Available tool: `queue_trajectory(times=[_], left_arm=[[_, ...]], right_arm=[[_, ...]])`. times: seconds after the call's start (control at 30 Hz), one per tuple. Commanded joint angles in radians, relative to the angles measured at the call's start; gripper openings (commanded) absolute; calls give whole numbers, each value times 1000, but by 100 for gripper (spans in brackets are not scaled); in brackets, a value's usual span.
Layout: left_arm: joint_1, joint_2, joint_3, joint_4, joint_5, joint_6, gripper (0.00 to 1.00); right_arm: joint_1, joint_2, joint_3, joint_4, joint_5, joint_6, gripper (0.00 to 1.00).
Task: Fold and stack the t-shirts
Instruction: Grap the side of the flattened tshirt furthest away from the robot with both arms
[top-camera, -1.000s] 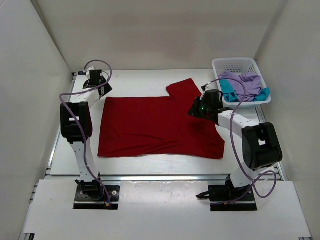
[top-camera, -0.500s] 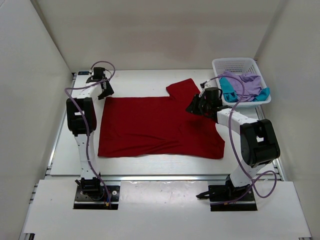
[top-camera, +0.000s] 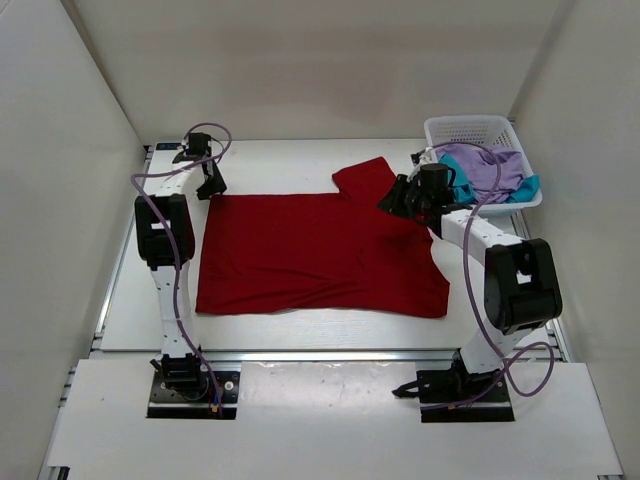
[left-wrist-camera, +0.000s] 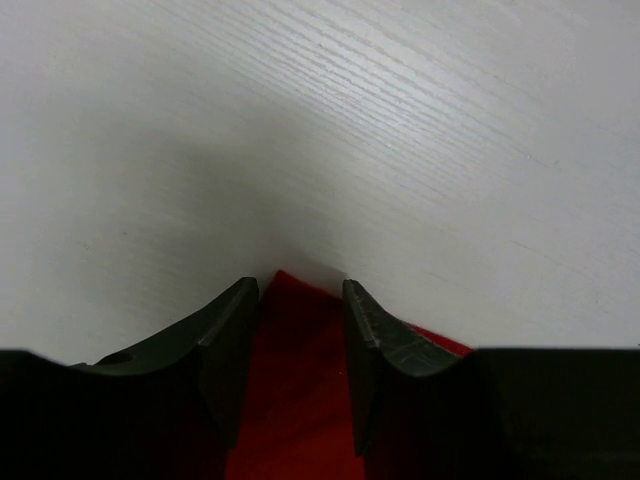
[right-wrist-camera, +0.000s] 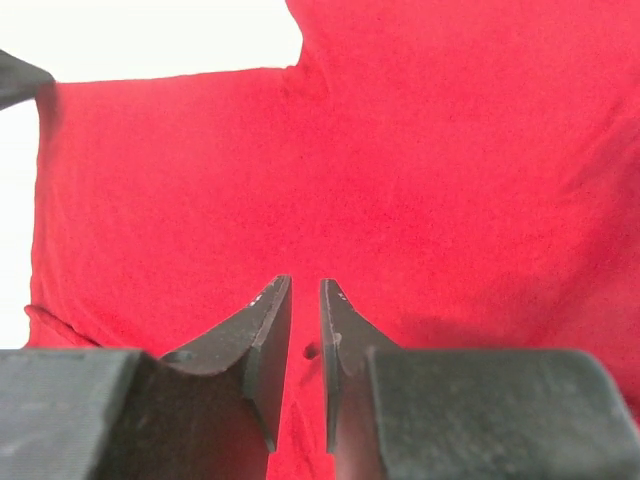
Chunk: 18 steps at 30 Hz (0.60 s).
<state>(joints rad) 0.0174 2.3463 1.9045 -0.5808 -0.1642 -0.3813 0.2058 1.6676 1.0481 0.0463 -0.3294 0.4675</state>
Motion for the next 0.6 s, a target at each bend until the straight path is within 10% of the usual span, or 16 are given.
queue_trajectory(times=[0.0,0.33,0.57], left_arm=[[1,-13,31,-50,-11,19,46],[-2,-31,12,-31,-32,12,11],[-5,-189,-200,114,-54,-5,0]], right_arm=[[-5,-42,49,17,0,-9,17],[-48,3,128,-20,56,-46,20],[-65,335,536,-190,220,-179,23]])
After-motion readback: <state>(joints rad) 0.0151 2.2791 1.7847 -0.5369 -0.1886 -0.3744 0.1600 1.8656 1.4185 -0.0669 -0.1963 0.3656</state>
